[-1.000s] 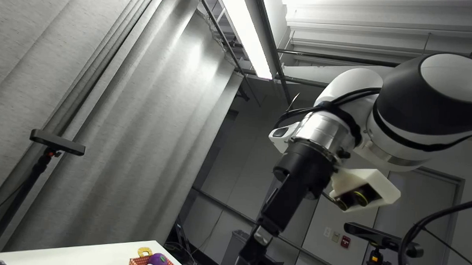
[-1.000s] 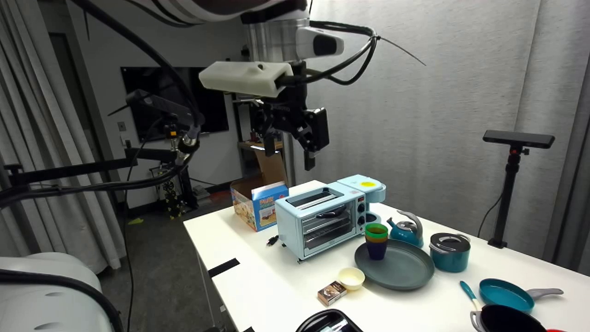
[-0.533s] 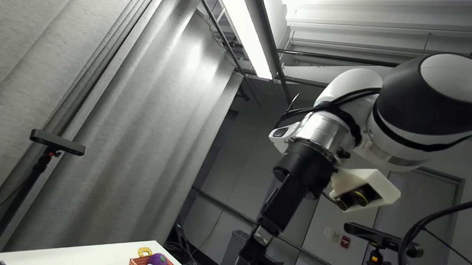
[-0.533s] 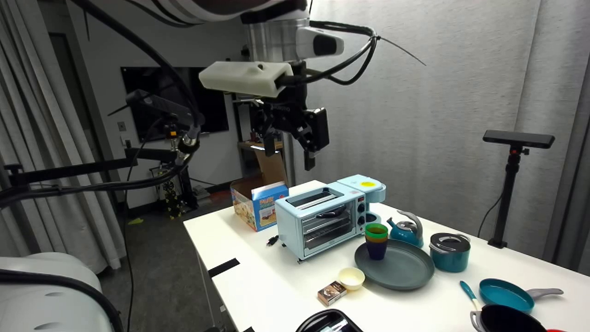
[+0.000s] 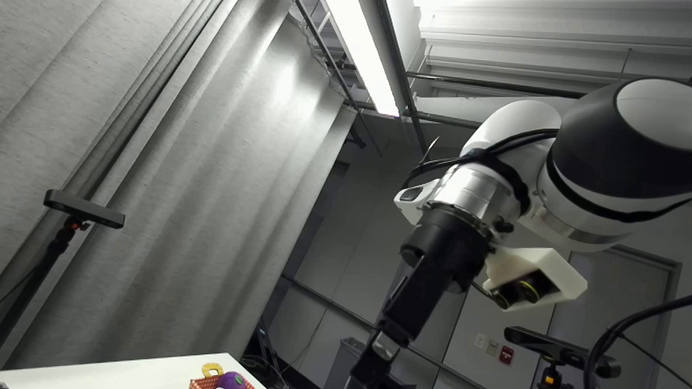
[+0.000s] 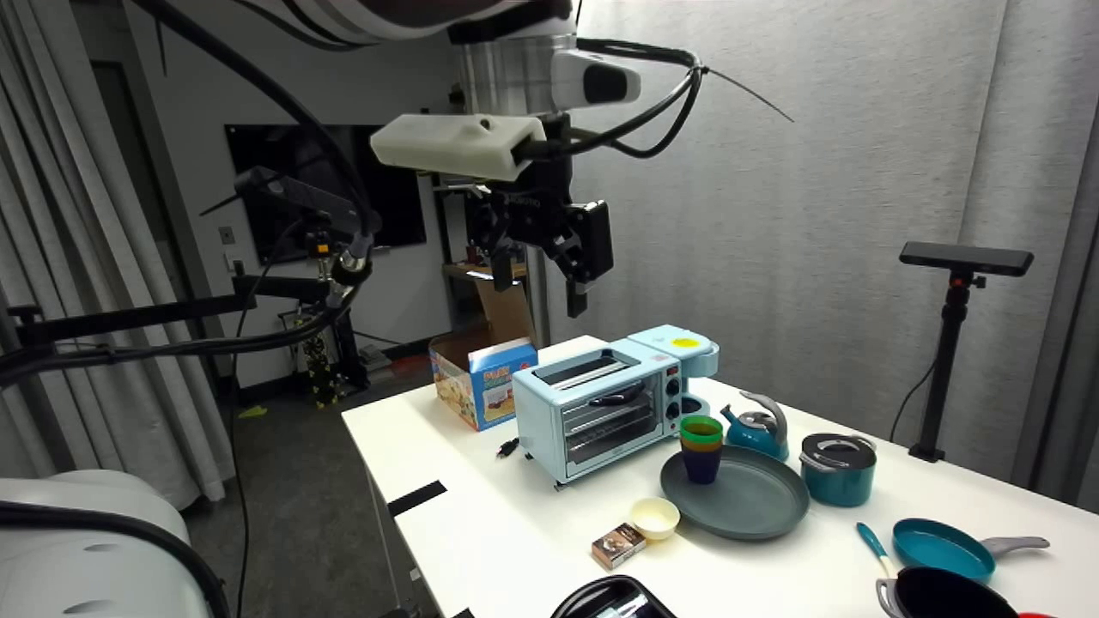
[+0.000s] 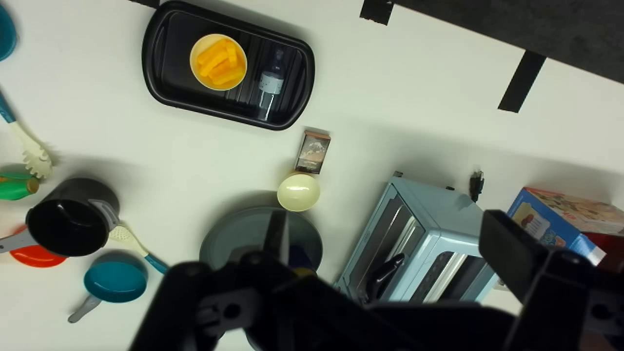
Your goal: Pour the contents in the white bowl into the black pot
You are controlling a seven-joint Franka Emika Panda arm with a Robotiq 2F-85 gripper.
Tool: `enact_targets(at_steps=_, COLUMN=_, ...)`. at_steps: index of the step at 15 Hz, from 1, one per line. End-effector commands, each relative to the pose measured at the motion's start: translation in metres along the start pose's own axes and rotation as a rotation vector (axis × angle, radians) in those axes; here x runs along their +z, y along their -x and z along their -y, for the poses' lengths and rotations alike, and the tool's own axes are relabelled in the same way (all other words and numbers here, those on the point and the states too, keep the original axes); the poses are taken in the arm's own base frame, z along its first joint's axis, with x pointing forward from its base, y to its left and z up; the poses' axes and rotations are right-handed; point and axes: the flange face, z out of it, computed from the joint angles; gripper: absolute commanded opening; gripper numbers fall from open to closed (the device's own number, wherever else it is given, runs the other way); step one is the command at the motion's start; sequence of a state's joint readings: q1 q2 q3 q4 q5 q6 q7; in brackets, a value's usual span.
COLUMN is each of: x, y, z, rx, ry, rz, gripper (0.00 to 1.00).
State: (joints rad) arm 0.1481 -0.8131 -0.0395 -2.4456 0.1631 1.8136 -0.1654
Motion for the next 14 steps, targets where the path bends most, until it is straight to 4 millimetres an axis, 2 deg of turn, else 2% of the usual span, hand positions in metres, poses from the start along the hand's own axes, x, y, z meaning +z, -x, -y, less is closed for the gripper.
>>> enact_targets(at_steps=1, x=0.0, y=0.0, z=0.0, rx=0.0, ry=0.0, rz=0.001, gripper=1.0)
enact_targets(at_steps=5, x=0.0, y=0.0, z=0.0, rx=0.0, ry=0.0, rz=0.001, gripper=1.0)
enact_targets(at_steps=6, x=-0.011, y=-0.059, z=-0.024, rx=0.008, ry=0.001, rz=0.001, gripper=1.0)
enact_targets(at_steps=7, x=-0.012, y=-0.063, z=-0.029, rx=0.019, ry=0.011, rz=-0.011, gripper=1.0)
enact_targets(at_steps=10, x=-0.021, y=-0.105, z=-0.058, rx=0.066, ry=0.046, rz=0.003, gripper=1.0)
enact_targets(at_steps=14, x=-0.011, y=-0.162, z=-0.103, rx=0.119, ry=0.045, rz=0.064, gripper=1.0)
